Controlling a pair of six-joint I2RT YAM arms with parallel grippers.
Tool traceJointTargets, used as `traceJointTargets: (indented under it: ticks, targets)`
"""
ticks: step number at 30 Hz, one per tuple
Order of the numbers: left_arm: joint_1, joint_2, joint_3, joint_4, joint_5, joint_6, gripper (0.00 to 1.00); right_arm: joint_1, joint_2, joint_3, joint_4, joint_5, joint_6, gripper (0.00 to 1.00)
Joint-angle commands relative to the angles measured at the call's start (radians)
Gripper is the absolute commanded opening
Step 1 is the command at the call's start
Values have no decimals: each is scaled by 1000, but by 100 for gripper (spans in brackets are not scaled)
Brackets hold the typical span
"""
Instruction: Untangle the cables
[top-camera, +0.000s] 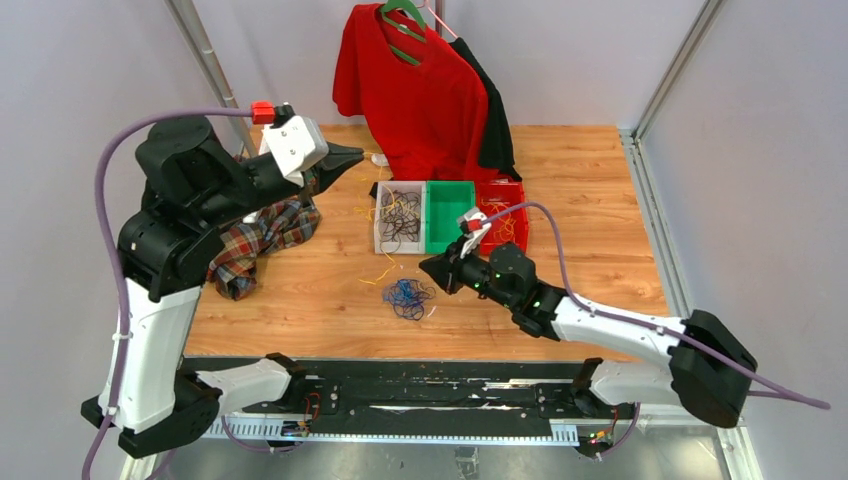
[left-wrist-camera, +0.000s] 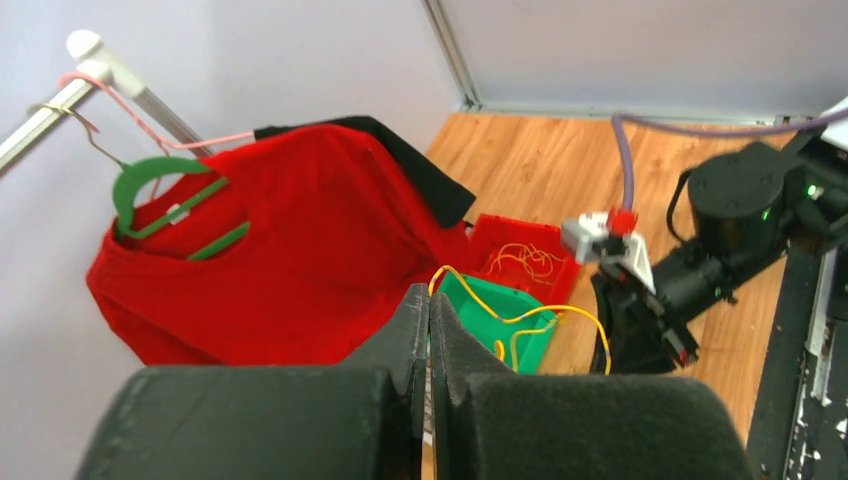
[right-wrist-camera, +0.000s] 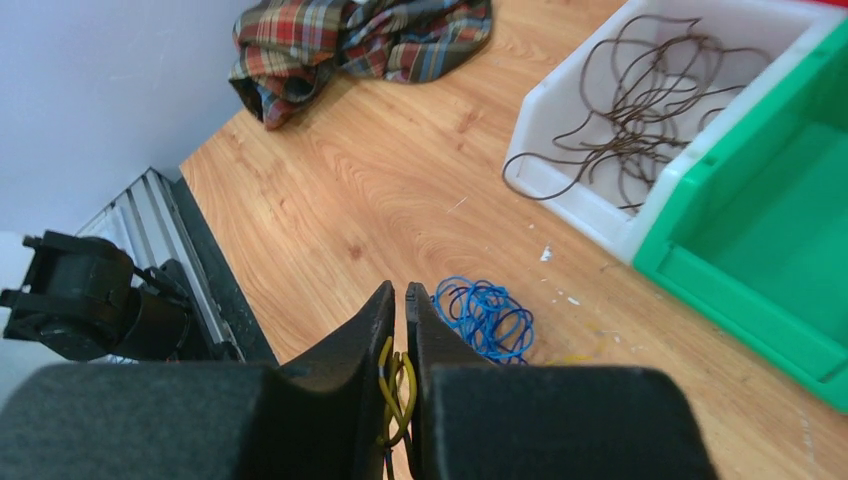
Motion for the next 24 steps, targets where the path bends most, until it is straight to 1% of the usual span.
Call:
traceJointTargets:
  ticks: [1, 7, 12, 17, 20, 22, 24]
  targets:
    - [-6, -27, -43, 14, 1, 28, 0, -48, -117, -11, -89, 38, -31, 8]
    - [-7, -32, -85, 7, 9, 26, 0, -156, -267, 9, -238, 43, -65, 10]
    - [-6, -38, -111, 7, 14, 21, 0, -283, -273, 71, -327, 61, -103, 14]
    - [-6, -42, -110, 6, 15, 18, 0, -397, -142, 162, -338, 91, -150, 15]
    - [-6, -45, -114, 7, 14, 16, 0, -447, 4, 235, -330, 102, -193, 18]
    - [-7, -47, -115, 5, 14, 15, 0, -476, 99, 304, -355, 129, -227, 28]
    - [-6, -49, -115, 2, 15, 13, 0, -495, 195, 388, -424, 163, -248, 38]
